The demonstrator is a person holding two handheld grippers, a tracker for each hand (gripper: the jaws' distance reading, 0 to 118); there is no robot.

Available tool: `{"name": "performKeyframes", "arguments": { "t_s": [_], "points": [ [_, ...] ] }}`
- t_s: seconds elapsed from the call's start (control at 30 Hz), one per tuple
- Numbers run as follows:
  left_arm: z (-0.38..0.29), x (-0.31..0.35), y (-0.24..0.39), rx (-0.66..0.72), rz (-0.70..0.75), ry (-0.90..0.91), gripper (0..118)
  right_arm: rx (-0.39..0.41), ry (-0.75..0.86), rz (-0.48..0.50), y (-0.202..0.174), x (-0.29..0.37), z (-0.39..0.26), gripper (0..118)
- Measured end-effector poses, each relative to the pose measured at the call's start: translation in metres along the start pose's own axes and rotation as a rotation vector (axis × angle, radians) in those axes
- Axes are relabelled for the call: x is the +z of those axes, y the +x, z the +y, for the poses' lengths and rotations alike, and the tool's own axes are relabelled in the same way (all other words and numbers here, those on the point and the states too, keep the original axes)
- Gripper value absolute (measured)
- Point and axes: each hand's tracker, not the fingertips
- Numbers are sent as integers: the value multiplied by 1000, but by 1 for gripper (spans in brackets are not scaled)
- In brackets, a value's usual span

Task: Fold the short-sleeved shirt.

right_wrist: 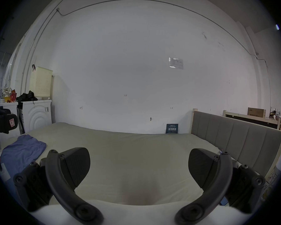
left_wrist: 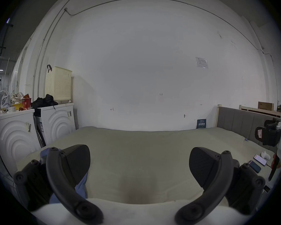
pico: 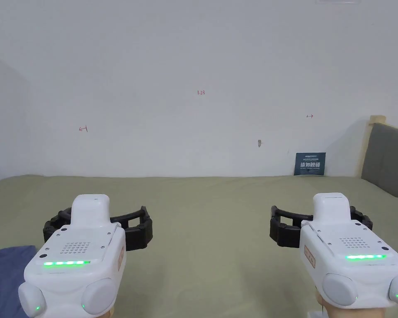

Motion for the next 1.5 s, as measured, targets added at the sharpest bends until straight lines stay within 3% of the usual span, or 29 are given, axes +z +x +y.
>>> {"name": "performKeyframes", "arguments": {
  "t_s": [1.5],
  "points": [
    [5,2,2,-7,16,13,118,9,0,-3,-3,0,3,118]
  ]
}}
